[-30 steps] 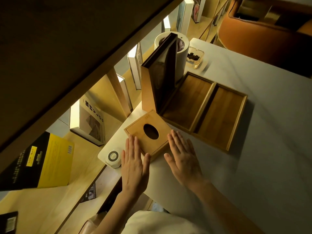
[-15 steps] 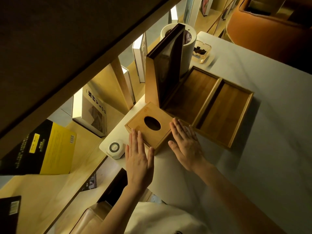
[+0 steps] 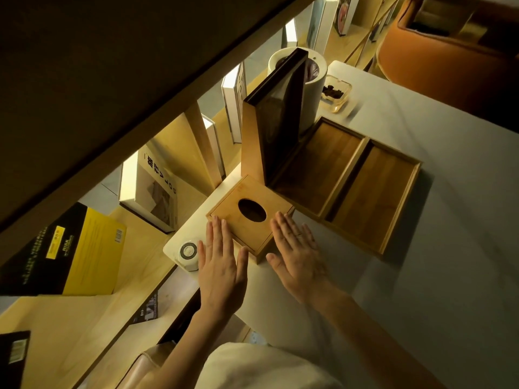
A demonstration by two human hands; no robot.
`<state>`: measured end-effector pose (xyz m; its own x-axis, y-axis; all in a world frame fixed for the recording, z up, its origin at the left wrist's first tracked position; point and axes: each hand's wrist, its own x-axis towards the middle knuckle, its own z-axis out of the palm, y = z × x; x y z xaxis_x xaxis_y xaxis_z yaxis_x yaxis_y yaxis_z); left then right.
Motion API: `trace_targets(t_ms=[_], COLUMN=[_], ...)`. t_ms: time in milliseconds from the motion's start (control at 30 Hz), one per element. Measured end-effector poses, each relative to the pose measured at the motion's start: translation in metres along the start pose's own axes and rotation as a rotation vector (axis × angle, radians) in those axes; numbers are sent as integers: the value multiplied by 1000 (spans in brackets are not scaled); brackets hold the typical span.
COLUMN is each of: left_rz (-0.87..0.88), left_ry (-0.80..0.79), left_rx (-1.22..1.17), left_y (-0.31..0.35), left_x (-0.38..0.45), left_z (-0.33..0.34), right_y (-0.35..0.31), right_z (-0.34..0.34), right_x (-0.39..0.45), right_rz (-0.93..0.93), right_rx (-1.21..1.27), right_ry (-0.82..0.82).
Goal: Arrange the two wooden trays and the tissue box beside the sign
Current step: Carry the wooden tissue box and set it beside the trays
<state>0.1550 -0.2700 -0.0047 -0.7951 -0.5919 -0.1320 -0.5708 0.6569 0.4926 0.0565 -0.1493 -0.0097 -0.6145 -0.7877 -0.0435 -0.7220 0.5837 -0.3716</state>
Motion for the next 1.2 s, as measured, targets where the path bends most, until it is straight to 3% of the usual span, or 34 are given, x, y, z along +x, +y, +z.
trace_targets(t_ms=[367, 1200], left_rz=[-4, 1], left_ry=[32, 67], left_rx=[-15, -19], left_y=[-6, -15], left_x=[22, 61], left_z=[-1, -16], right_y=[1, -8], right_z=[1, -4], right_x=[25, 70], right_rz=[-8, -75], right_rx=[-94, 27], right_ry=[47, -30])
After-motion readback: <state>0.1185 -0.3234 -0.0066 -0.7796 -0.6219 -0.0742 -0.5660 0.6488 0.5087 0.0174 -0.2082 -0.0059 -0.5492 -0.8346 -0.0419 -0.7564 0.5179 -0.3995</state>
